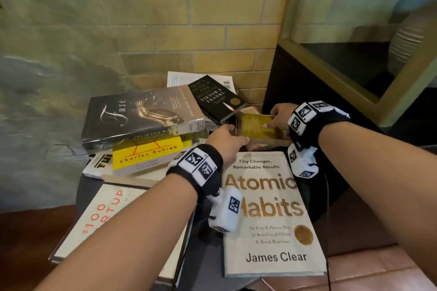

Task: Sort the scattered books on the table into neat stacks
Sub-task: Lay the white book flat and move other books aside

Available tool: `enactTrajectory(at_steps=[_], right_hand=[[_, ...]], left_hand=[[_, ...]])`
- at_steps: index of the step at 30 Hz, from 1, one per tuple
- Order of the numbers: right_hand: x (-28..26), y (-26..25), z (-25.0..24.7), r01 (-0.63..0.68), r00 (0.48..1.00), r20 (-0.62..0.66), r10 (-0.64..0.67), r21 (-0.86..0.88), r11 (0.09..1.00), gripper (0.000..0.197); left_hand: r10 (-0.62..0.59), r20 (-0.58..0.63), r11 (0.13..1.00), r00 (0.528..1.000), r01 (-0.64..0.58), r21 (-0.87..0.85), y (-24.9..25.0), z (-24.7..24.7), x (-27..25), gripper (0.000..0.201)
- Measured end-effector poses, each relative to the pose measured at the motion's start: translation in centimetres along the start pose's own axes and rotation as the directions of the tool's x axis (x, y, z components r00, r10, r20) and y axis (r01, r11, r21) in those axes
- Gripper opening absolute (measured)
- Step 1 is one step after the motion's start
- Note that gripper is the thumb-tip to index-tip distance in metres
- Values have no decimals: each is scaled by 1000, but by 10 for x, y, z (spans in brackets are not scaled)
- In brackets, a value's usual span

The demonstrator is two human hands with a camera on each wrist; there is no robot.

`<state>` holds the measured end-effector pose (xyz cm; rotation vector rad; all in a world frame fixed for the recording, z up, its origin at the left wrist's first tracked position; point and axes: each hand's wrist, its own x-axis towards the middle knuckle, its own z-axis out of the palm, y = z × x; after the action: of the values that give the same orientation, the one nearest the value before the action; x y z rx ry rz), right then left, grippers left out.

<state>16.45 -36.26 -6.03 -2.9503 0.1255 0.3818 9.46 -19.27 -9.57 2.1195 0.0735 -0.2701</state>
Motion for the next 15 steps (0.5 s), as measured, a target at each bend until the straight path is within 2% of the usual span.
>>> enactTrajectory(at_steps=[5,9,13,15], right_hand=[[27,-1,9,-13,998,58,16,-60,998,80],[38,-4,14,43,996,85,-35,-91,995,80],[43,-6,14,102,989,116,-91,-90,991,75],[46,-3,13,103,985,144,-94,-62,993,77]], left_hand=[[-78,63,995,995,74,62,-2,6,34,59],[-83,55,995,995,80,55,-7,15,47,69],[-98,32,995,995,98,-8,-13,18,56,69],[-125,26,984,992,127,-127,-13,19,60,65]])
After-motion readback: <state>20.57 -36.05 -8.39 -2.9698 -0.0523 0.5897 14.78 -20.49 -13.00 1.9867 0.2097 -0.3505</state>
